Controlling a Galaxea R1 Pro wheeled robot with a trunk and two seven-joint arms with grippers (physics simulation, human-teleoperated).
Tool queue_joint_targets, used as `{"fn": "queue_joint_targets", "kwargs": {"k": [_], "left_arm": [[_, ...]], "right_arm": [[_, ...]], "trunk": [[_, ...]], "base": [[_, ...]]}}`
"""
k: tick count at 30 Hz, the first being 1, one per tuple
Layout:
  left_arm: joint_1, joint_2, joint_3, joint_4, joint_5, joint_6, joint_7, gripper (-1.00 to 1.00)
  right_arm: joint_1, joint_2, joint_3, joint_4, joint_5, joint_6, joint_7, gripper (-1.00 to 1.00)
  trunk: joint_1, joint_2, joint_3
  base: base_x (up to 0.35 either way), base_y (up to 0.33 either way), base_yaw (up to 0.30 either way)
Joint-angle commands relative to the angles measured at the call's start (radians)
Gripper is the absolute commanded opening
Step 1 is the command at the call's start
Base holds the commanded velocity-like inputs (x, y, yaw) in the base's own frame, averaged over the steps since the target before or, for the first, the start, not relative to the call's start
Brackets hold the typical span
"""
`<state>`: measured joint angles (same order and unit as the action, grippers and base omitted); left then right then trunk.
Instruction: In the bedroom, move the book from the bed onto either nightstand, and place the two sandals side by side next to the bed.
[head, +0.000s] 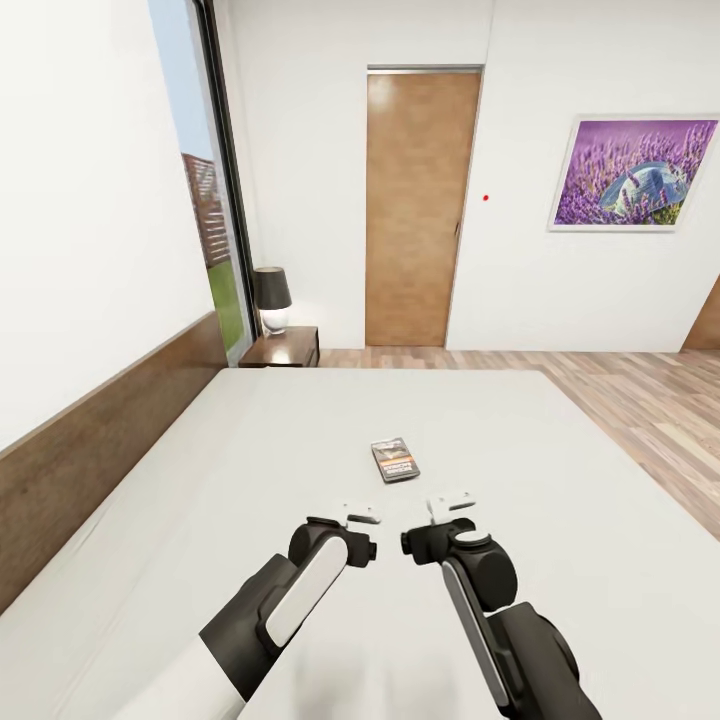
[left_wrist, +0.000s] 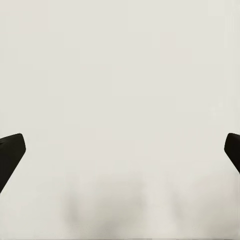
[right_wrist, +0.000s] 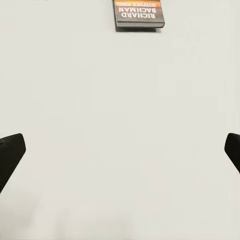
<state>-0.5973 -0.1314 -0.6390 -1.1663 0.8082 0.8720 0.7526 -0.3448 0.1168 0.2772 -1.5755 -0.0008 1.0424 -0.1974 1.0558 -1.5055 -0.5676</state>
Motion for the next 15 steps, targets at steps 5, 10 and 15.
{"fn": "queue_joint_targets", "kwargs": {"k": [5, 10, 15], "left_arm": [[-0.001, 0.0, -0.001, -0.002, 0.013, 0.008, 0.011, 1.0], [-0.003, 0.0, 0.0, -0.003, 0.014, 0.013, 0.011, 1.0], [-0.009, 0.002, 0.004, -0.004, 0.016, 0.027, 0.002, 1.0]], "right_arm": [[-0.001, 0.002, -0.015, -0.002, -0.003, 0.005, -0.004, 1.0], [-0.001, 0.003, -0.03, -0.002, -0.007, 0.005, 0.0, 1.0], [-0.006, 0.003, -0.038, 0.002, -0.01, 0.005, 0.004, 1.0]], "trunk": [[0.0, -0.001, -0.001], [0.0, -0.001, -0.001], [0.0, -0.001, -0.001]], "base": [[0.0, 0.0, 0.0], [0.0, 0.0, 0.0], [0.0, 0.0, 0.0]]}}
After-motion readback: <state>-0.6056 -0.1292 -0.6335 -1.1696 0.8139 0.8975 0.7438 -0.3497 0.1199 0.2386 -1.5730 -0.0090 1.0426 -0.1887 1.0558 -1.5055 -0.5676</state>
